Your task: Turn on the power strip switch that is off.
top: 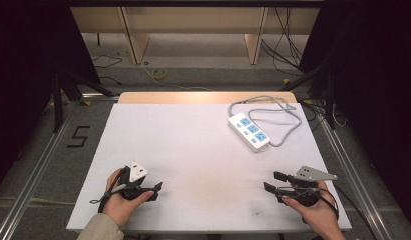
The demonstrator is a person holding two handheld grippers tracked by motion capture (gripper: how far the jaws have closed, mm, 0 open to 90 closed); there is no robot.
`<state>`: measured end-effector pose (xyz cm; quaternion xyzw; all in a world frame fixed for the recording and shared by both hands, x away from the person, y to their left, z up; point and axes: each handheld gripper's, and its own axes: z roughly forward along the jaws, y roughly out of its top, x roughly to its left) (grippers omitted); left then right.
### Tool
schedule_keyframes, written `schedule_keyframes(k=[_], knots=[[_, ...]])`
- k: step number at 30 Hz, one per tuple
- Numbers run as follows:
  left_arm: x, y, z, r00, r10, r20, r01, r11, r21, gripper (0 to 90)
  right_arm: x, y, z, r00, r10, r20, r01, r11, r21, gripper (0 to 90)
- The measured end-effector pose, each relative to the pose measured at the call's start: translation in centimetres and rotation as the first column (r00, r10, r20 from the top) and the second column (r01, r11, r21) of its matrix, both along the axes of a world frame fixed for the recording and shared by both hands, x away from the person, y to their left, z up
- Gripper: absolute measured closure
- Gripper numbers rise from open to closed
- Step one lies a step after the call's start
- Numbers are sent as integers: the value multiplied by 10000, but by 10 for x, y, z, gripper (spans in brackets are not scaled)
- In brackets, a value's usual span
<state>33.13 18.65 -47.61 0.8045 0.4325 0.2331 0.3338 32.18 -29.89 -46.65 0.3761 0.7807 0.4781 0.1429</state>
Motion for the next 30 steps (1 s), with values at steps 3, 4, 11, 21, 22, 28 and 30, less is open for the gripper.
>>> schedule_keyframes(k=[3, 4, 11, 21, 22, 28, 30], knots=[[0, -1, 0, 10000, -13, 10, 13, 10000, 42, 187, -1, 0, 0, 10000, 45, 20, -45, 10000, -22, 423], [0, -1, 0, 10000, -1, 37, 1, 10000, 52, 189, -2, 1, 1, 10000, 71, 14, -70, 10000, -65, 439], [0, -2, 0, 10000, 25, 58, -26, 9999, 115, 200, -2, 3, 5, 9999, 94, -69, -99, 9979, -632, 598], [1, -3, 0, 9999, 49, 119, -51, 9999, 125, 204, 4, 5, 18, 9998, -27, 205, 54, 9912, -1321, 873], [1, -3, 0, 9999, 49, 119, -51, 9999, 125, 204, 4, 6, 18, 9998, -50, 187, 75, 9905, -1371, 883], [1, -4, 1, 9999, 30, 146, -32, 9999, 140, 204, 6, 8, 19, 9999, -106, -37, 99, 9878, -1552, 900], [2, -4, 1, 9998, 38, 177, -40, 9999, 128, 204, 6, 8, 20, 9998, -158, -108, 139, 9873, -1580, 900]])
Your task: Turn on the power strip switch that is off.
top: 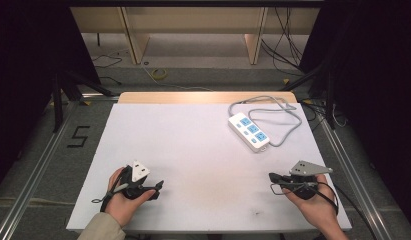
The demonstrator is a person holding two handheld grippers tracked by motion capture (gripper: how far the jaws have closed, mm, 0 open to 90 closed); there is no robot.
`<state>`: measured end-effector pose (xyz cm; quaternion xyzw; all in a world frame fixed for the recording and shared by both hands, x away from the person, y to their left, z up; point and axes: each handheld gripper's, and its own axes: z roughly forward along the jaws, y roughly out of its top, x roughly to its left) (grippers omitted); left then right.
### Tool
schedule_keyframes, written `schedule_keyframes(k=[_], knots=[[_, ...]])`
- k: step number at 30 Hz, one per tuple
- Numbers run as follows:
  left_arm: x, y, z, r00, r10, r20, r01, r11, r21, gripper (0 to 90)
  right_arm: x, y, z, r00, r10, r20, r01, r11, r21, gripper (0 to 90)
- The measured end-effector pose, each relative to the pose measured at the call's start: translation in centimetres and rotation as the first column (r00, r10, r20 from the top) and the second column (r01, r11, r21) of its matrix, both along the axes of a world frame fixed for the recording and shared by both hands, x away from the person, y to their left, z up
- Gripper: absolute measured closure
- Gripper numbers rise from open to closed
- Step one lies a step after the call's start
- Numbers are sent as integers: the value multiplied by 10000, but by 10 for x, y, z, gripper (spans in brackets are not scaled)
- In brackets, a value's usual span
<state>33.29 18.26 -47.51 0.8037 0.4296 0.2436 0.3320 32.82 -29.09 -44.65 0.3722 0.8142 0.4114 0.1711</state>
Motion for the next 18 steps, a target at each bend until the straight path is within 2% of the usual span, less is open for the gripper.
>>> schedule_keyframes(k=[18], knots=[[0, 0, 0, 9999, 54, 96, -54, 10000, -68, 208, 10, 4, 4, 9987, -2, -517, -22, 9989, -474, 900]])
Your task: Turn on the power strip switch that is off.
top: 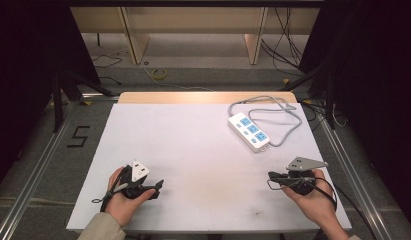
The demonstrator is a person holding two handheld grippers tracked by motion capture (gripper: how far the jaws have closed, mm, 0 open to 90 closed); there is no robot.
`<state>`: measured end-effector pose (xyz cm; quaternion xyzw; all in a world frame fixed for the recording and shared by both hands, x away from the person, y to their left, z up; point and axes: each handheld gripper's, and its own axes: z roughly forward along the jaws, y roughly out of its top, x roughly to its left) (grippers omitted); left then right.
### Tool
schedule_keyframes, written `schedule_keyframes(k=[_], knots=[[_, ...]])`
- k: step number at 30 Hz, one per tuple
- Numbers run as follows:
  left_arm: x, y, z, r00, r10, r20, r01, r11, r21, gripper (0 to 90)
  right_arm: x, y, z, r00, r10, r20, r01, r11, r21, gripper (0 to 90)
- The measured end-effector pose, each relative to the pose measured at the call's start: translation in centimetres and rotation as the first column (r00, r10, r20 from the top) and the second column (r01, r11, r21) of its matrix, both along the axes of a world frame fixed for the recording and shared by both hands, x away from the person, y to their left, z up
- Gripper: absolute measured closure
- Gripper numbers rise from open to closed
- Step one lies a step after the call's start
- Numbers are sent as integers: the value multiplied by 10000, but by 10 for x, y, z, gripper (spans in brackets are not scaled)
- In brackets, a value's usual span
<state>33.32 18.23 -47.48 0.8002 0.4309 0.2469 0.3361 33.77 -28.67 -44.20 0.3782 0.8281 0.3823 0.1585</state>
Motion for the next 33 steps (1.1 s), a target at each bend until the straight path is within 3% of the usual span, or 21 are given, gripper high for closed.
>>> schedule_keyframes(k=[33], knots=[[0, -2, 0, 10000, -35, 91, 35, 10000, 50, 210, 19, 6, 14, 9985, -274, -470, 247, 9981, -565, 900]])
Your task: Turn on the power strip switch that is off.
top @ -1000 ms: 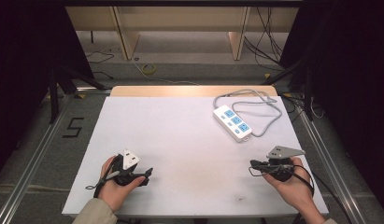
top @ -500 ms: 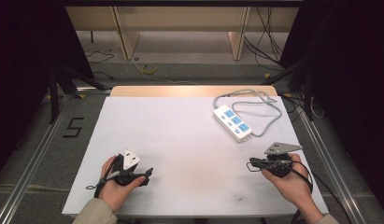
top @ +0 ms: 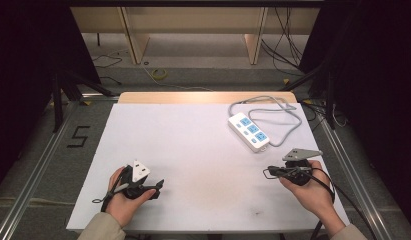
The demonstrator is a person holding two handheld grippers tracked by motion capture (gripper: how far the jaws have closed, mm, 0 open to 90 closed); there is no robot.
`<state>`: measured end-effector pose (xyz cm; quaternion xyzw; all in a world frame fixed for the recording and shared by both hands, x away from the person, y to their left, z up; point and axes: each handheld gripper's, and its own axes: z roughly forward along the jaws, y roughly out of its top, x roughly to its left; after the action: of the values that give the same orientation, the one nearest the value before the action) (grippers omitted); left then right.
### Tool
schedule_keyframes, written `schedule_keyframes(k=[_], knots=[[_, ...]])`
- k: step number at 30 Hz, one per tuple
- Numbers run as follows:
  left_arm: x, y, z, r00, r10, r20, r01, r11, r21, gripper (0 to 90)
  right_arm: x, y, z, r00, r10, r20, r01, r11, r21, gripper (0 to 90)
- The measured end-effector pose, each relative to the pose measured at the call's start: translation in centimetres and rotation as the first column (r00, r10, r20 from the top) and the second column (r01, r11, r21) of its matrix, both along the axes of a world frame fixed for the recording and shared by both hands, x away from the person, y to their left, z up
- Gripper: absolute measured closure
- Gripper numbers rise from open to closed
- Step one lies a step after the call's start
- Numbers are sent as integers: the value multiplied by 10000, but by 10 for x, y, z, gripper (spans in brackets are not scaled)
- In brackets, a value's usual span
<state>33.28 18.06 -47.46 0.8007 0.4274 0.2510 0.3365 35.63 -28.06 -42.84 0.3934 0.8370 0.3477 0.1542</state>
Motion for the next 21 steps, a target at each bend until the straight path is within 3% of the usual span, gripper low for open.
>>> schedule_keyframes(k=[21], knots=[[0, 1, 0, 10000, 31, 15, -31, 10000, -42, 212, 12, 1, 6, 9995, -140, -287, 132, 9995, -269, 900]])
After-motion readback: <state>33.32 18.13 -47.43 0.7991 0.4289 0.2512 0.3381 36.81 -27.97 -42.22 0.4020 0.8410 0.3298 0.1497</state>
